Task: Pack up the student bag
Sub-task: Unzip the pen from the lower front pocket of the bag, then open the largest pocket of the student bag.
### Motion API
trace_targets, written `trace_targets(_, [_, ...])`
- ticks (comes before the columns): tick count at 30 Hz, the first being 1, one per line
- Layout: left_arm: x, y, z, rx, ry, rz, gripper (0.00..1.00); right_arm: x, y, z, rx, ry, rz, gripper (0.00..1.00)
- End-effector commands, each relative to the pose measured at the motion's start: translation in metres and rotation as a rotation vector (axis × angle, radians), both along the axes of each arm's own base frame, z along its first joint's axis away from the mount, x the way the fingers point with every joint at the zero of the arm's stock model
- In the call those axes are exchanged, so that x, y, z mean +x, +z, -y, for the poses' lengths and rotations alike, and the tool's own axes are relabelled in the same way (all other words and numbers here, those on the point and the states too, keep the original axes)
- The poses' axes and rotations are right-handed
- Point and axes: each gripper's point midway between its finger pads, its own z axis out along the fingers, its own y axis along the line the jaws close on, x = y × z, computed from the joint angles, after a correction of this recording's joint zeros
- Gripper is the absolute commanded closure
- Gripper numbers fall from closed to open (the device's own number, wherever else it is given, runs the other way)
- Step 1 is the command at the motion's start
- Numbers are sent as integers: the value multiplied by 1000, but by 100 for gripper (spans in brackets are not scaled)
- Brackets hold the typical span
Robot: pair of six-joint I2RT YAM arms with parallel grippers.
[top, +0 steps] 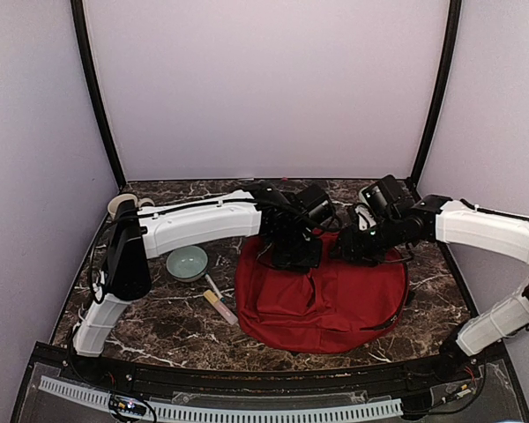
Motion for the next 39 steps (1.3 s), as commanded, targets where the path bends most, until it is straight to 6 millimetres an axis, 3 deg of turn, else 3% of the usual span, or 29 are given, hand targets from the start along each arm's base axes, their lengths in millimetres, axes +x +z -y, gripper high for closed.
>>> trace_targets(1, [1,41,-6,-81,13,18,100,13,3,-5,-76,-35,12,45])
trace_targets(8, [-1,41,-9,-145,2,-5,100,23,-14,-21,-143,-50,-29,47])
trace_targets(11, [-3,40,-11,-163,-6,-9,100,30,-9,-28,-150,-65,-17,48])
trace_targets(15, [-7,37,-10,-181,-29,-10,100,37,-22,-34,-186,-80,-43,49])
trace_targets(31, [-12,36,-7,-215,-90,-2,100,47,-51,-26,-369,-135,-86,63])
trace_targets(39, [-14,32,-8,-226,-97,0,100,45,-46,-25,-380,-106,-79,87])
